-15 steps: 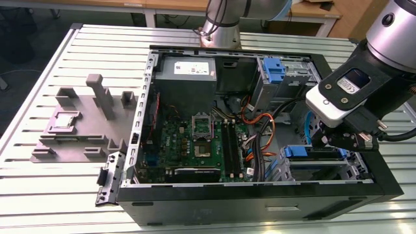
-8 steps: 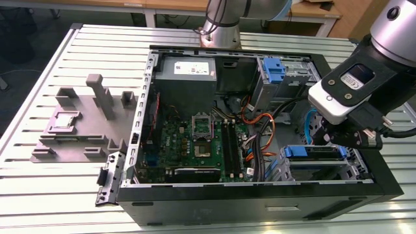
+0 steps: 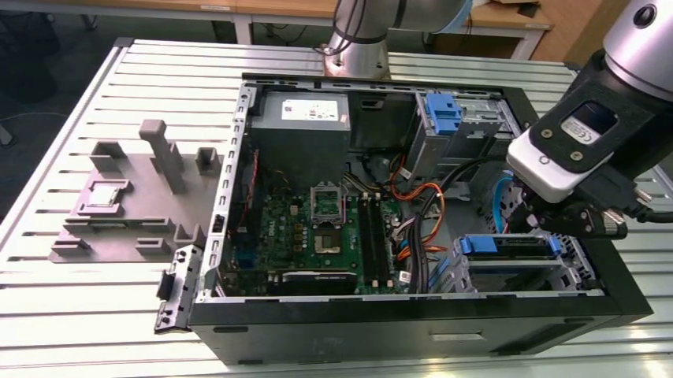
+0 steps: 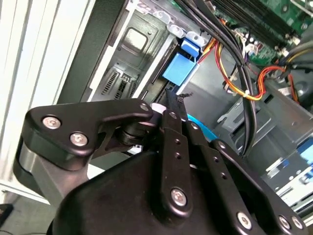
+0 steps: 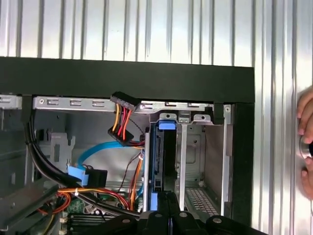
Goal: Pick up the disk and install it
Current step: 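Insert the first disk wire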
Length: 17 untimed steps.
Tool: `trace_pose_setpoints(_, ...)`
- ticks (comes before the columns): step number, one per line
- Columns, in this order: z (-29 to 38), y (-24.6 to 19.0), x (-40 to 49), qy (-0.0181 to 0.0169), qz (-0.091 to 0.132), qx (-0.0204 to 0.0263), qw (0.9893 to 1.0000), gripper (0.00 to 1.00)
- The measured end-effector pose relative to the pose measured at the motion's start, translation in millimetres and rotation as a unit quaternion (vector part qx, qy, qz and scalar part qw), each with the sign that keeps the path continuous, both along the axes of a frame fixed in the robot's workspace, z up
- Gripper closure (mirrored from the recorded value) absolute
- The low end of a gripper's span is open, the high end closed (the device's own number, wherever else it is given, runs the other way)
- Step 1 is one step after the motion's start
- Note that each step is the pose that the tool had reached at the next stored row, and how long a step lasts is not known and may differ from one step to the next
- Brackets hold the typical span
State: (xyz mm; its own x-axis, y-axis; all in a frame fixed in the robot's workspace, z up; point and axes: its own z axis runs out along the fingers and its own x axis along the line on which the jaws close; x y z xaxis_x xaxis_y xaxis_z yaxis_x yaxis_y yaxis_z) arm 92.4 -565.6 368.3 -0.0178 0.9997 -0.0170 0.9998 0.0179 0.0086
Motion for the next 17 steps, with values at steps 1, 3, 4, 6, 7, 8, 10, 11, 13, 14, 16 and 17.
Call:
trace_pose_setpoints(1,0.0,0.0,0.0,0.0000,0.007,0.0000,1.0000,0.90)
trace_pose_setpoints(3,-0.4,-0.1,2.3,0.0000,0.011,0.0002,0.9999,0.90)
trace_pose_setpoints(4,-0.4,0.0,4.4,0.0000,0.011,0.0002,0.9999,0.90)
trace_pose_setpoints(6,-0.3,0.6,9.4,0.0000,0.011,0.0001,0.9999,0.90)
trace_pose_setpoints(7,-0.4,1.1,11.9,0.0000,0.011,0.0001,0.9999,0.90)
trace_pose_setpoints(8,-0.4,1.8,14.5,0.0000,0.011,0.0001,0.9999,0.90)
trace_pose_setpoints(10,-0.4,3.3,19.9,0.0000,0.011,0.0001,0.9999,0.90)
trace_pose_setpoints(11,-0.4,4.0,22.6,0.0000,0.011,0.0001,0.9999,0.90)
trace_pose_setpoints(13,-0.6,5.0,27.4,0.0000,0.011,0.0000,0.9999,0.90)
trace_pose_setpoints(14,-0.8,5.6,29.6,0.0000,0.011,0.0001,0.9999,0.90)
trace_pose_setpoints(16,-1.0,7.0,33.6,0.0000,0.011,0.0000,0.9999,0.90)
trace_pose_setpoints(17,-1.1,7.7,35.0,0.0000,0.011,0.0001,0.9999,0.90)
